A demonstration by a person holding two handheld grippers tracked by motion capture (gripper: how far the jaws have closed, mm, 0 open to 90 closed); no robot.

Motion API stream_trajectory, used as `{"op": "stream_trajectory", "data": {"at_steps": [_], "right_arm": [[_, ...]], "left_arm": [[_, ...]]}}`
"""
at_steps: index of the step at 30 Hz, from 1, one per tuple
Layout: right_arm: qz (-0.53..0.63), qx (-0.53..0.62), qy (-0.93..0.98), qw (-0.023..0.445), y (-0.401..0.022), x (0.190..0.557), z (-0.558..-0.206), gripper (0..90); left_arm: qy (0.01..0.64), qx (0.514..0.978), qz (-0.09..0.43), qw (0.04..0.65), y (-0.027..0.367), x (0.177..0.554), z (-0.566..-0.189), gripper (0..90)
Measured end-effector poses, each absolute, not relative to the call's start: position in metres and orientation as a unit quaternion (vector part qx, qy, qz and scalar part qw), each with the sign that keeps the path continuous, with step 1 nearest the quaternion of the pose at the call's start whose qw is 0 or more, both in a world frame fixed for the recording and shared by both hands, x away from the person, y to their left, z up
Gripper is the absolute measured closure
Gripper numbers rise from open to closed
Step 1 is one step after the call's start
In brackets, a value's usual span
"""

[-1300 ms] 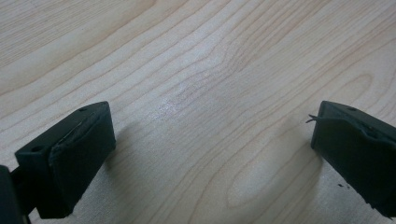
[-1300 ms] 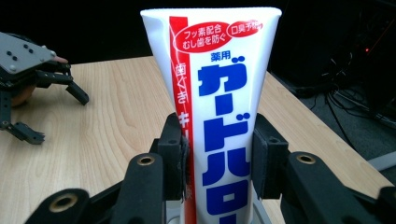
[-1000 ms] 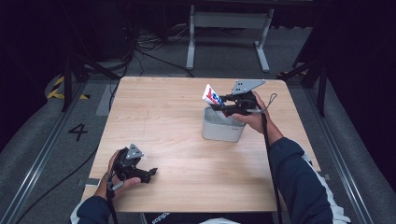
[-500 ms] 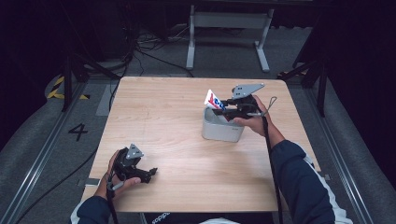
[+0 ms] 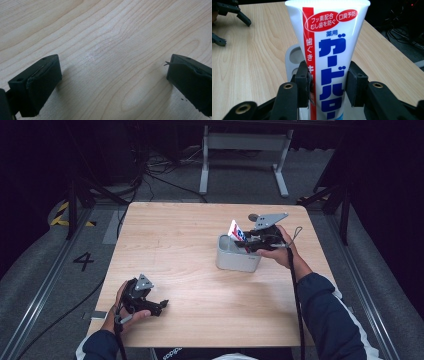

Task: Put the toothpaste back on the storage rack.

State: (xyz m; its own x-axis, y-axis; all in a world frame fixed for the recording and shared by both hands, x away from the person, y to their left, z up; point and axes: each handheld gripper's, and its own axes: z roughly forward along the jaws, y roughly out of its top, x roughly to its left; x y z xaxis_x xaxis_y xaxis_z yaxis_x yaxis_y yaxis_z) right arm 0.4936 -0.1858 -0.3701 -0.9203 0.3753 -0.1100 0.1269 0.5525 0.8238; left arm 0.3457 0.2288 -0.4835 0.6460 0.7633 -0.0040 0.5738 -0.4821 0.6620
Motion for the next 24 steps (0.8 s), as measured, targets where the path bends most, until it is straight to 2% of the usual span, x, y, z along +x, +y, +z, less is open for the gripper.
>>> {"op": "stream_trajectory", "data": {"at_steps": [24], "right_arm": [[0.425,0.145,0.882,0.143,-0.199,0.487,-0.375,60.3]], "left_arm": [[0.394,0.848,0.147,0.321,0.229,0.346,-0.483,0.1]]}}
